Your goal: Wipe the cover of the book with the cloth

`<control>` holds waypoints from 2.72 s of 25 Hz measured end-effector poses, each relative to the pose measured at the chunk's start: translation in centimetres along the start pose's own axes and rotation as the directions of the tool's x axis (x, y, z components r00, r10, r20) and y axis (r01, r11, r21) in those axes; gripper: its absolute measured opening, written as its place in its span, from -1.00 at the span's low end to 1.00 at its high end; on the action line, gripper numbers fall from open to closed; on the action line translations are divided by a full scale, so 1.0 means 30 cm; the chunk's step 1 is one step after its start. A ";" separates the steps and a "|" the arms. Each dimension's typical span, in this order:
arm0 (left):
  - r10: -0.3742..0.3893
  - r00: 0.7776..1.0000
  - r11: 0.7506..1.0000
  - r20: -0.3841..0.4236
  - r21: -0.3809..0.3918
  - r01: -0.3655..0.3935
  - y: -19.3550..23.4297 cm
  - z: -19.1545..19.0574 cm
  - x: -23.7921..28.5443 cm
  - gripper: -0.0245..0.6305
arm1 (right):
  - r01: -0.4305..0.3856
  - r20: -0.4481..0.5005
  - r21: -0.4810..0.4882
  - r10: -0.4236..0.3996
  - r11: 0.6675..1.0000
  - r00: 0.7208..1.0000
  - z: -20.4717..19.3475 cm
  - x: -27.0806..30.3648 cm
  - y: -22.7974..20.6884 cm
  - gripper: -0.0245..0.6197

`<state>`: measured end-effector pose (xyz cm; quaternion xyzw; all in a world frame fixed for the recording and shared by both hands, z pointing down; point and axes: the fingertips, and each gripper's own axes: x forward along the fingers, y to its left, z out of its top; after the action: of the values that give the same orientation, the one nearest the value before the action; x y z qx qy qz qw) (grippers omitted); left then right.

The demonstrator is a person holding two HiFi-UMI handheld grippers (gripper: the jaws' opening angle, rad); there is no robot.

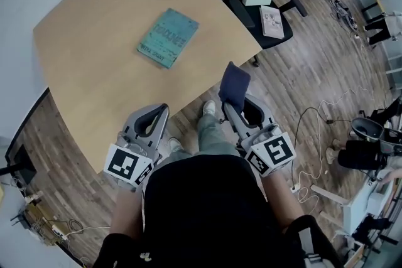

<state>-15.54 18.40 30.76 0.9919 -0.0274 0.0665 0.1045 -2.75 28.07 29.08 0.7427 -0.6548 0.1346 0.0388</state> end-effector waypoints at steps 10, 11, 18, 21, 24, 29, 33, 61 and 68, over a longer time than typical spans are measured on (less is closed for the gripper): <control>0.189 0.980 0.980 -0.064 -0.043 -0.192 0.231 0.010 0.218 -0.86 | -0.123 -0.045 0.034 0.125 0.992 0.991 0.031 0.310 -0.261 -0.52; 0.205 0.976 0.977 -0.073 -0.043 -0.209 0.244 0.013 0.244 -0.86 | -0.138 -0.047 0.046 0.140 0.989 0.989 0.031 0.340 -0.290 -0.52; 0.329 0.933 0.939 -0.145 -0.050 -0.339 0.329 -0.026 0.401 -0.86 | -0.239 -0.071 0.098 0.246 0.966 0.967 0.039 0.530 -0.475 -0.52; 0.387 0.904 0.912 -0.181 -0.072 -0.404 0.378 -0.065 0.452 -0.86 | -0.276 -0.090 0.120 0.287 0.954 0.954 0.014 0.596 -0.542 -0.52; 0.442 0.872 0.882 -0.211 -0.074 -0.465 0.423 -0.098 0.470 -0.86 | -0.310 -0.118 0.134 0.326 0.941 0.938 -0.023 0.654 -0.582 -0.52; 0.477 0.834 0.856 -0.278 -0.071 -0.513 0.492 -0.174 0.464 -0.86 | -0.352 -0.170 0.127 0.370 0.927 0.913 -0.086 0.756 -0.600 -0.52; 0.477 0.818 0.841 -0.322 -0.101 -0.531 0.572 -0.246 0.445 -0.86 | -0.329 -0.212 0.134 0.351 0.935 0.912 -0.152 0.846 -0.604 -0.52; 0.340 0.777 0.812 -0.530 -0.253 -0.527 0.926 -0.688 0.464 -0.86 | -0.158 -0.377 0.089 0.180 0.983 0.909 -0.521 1.275 -0.646 -0.52; 0.312 0.799 0.819 -0.514 -0.282 -0.501 0.927 -0.691 0.468 -0.86 | -0.123 -0.316 0.031 0.126 0.992 0.940 -0.546 1.277 -0.631 -0.51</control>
<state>-6.17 -4.95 58.44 0.8755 -0.2328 0.3056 0.2931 17.49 -2.32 56.67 0.6686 -0.6849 0.2581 0.1310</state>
